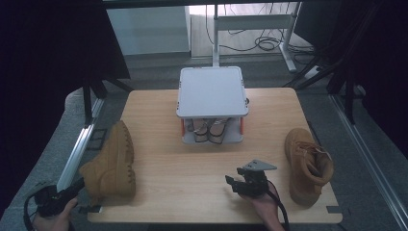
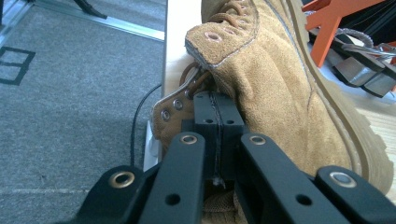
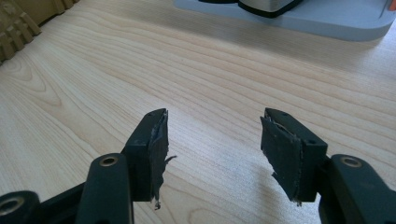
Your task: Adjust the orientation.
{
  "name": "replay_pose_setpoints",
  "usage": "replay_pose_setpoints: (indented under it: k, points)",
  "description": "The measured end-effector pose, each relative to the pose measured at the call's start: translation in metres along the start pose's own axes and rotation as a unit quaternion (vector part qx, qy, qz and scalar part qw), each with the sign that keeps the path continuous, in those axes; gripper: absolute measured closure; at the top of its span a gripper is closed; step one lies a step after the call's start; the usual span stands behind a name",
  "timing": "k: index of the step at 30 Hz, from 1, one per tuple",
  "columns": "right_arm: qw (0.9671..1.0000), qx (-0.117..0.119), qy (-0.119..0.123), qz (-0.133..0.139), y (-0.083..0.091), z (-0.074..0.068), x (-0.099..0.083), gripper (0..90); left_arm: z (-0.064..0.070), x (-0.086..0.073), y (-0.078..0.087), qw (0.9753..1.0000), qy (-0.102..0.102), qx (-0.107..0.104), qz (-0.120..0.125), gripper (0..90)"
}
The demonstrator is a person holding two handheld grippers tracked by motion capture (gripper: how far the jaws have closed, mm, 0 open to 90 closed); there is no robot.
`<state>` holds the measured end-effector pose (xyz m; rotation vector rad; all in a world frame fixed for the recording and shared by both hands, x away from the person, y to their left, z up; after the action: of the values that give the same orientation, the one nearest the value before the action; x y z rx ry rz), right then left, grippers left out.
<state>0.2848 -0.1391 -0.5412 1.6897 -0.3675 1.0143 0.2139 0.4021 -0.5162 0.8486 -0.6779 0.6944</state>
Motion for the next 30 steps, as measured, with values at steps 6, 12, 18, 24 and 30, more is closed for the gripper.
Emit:
replay_pose_setpoints:
  k: [6,12,18,24,30]
  points:
    - [1.0,0.008,-0.003,-0.003,0.0,-0.001,0.0,41.5,0.009,0.007,-0.002,0.9996,0.0,-0.025,0.011,89.7]
    - [1.0,0.005,-0.007,0.0,0.001,0.001,0.0,41.6,0.017,0.014,-0.005,0.999,-0.004,-0.043,0.012,89.6]
    - [0.9999,0.005,-0.01,0.002,0.001,0.001,0.001,41.5,0.02,0.016,-0.006,0.9982,0.0,-0.057,0.018,89.6]
    - [0.9999,-0.002,-0.013,0.004,0.001,0.003,0.001,41.6,0.022,0.016,-0.012,0.9985,-0.003,-0.055,0.0,89.6]
    - [0.9998,-0.005,-0.018,0.005,0.002,0.006,0.001,41.5,0.035,0.012,-0.033,0.9968,-0.014,-0.076,-0.02,89.6]
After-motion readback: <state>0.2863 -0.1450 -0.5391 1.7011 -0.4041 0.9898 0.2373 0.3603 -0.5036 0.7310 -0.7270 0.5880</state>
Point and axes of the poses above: each handheld gripper's, and its own axes: y roughly backward along the jaws, x roughly out of its top, z roughly to its right, the point moved 4 cm from there along -y, roughly forward along the jaws, and after that the axes turned 13 degrees about -x, right-handed, at the moved point
